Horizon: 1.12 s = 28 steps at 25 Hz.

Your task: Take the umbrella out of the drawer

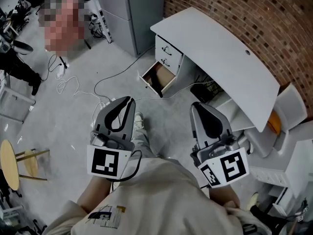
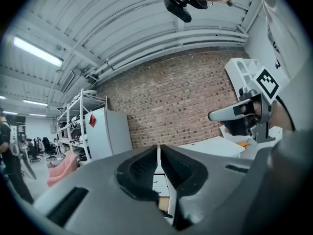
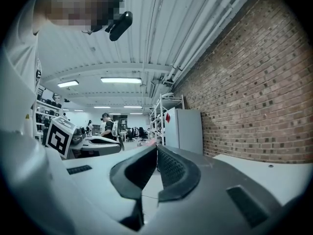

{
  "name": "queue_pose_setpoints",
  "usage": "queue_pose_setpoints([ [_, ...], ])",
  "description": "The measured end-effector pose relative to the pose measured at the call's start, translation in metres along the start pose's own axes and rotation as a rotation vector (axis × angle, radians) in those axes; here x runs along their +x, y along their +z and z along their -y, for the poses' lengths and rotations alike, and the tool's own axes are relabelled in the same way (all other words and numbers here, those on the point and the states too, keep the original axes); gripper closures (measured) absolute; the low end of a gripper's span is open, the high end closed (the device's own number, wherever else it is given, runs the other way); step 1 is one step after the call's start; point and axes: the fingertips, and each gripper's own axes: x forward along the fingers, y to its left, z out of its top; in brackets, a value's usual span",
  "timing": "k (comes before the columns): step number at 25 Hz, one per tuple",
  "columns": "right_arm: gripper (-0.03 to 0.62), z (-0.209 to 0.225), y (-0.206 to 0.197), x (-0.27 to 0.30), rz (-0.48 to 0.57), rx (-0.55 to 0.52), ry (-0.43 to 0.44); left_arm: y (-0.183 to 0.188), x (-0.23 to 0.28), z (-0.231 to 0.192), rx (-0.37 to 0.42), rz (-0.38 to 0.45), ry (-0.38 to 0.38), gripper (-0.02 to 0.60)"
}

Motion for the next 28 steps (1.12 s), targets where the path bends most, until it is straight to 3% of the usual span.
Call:
queue_pose_setpoints([
  [10,0.586,0.025,-0.013,0.084,-0.044,0.009,-0.013,-0.018,0.064,-0.058,-0.022,-0.02,-0.022,0.554],
  [28,0.586,0.076,0.003,0.315,-0.103,0.01,-0.033,-0.048,0.229,-0.224,-0.062,-0.061,-0.109,0.554],
])
